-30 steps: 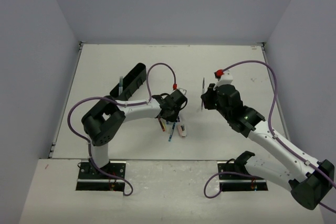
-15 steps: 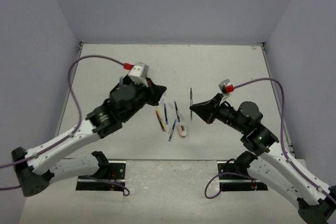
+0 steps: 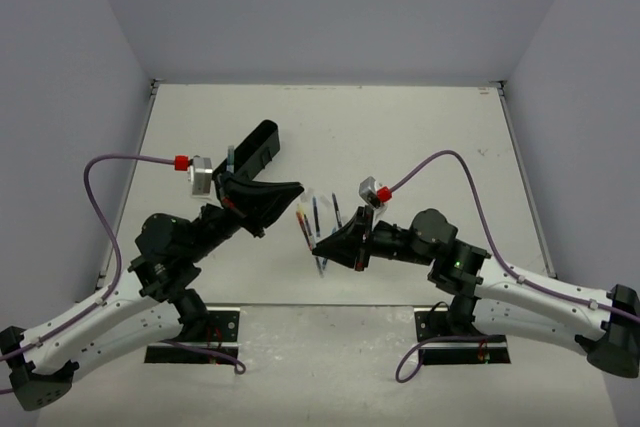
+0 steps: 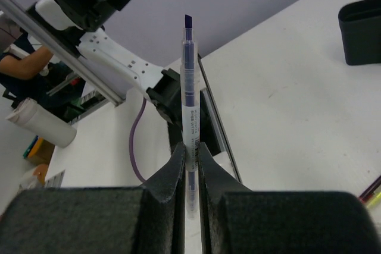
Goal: Sort the stationery into containers
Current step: Close the pen cap on the pen.
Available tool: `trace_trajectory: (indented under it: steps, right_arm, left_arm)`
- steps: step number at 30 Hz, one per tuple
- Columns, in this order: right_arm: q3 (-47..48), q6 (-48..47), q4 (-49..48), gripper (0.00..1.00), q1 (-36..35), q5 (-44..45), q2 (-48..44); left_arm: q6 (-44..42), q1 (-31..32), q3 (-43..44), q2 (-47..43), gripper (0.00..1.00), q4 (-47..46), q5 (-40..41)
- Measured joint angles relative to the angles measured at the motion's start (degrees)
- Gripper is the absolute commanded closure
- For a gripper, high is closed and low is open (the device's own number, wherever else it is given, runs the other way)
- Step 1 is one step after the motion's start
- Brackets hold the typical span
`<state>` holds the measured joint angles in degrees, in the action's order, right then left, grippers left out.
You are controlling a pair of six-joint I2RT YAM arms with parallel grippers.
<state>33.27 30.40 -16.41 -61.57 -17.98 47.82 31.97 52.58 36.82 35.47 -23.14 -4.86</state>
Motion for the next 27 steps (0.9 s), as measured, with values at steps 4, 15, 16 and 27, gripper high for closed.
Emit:
trace_trajectory:
  steps: [4, 15, 16, 27]
  right_arm:
    - [2.88, -0.86, 0.14, 1.0, -1.14, 2.65, 0.95]
    - [5.49, -2.4, 2.04, 1.0, -1.32, 5.72, 0.87]
    - [5.6, -2.49, 2.37, 1.0, -1.32, 5.72, 0.91]
    - [5.98, -3.0, 3.11, 1.0, -1.32, 6.1, 0.67]
  left_arm:
    - [0.0, 0.0, 0.0, -0.59, 1.0, -0.08, -0.8]
    - [0.44, 0.0, -1.05, 0.33, 1.0, -1.33, -1.0]
    - [0.45, 0.0, -1.05, 0.5, 1.0, -1.46, -1.01]
    - [0.44, 0.0, -1.05, 1.39, 1.0, -2.39, -0.92]
